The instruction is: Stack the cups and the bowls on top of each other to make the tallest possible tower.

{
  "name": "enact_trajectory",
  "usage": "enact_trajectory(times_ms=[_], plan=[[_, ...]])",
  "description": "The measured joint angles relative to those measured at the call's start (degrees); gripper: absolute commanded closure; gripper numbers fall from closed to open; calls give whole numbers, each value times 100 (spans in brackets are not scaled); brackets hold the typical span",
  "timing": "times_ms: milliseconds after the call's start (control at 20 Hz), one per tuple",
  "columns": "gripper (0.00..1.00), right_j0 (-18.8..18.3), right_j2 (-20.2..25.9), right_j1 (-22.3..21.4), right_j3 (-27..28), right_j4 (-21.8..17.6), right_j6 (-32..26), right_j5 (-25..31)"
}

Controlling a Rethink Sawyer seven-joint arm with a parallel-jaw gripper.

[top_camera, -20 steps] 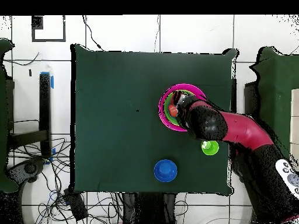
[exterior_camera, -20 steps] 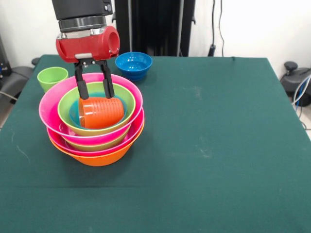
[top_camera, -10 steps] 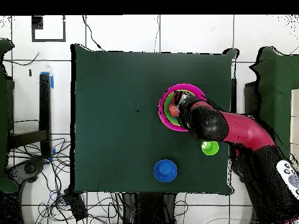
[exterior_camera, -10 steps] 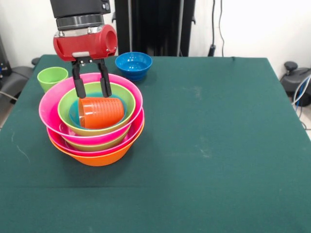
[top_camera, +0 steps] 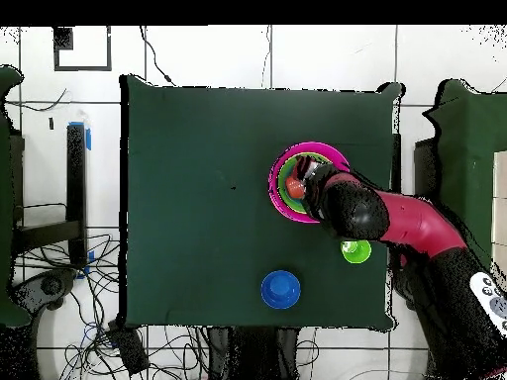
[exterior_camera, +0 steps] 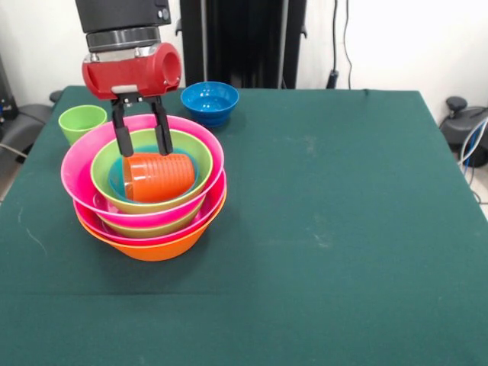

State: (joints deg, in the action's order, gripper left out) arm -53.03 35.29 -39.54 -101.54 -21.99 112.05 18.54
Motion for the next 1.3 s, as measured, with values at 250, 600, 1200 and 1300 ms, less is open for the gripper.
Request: enact_trajectory(times_ms=[250,600,1200,1300], plan=[[0,-43,0,137,7,-191,0,0],[0,-118,31,363,108,-512,0,-7],[0,-318,173,591,269,-569,0,-6],[0,-380,197,625,270,-569,0,-6]])
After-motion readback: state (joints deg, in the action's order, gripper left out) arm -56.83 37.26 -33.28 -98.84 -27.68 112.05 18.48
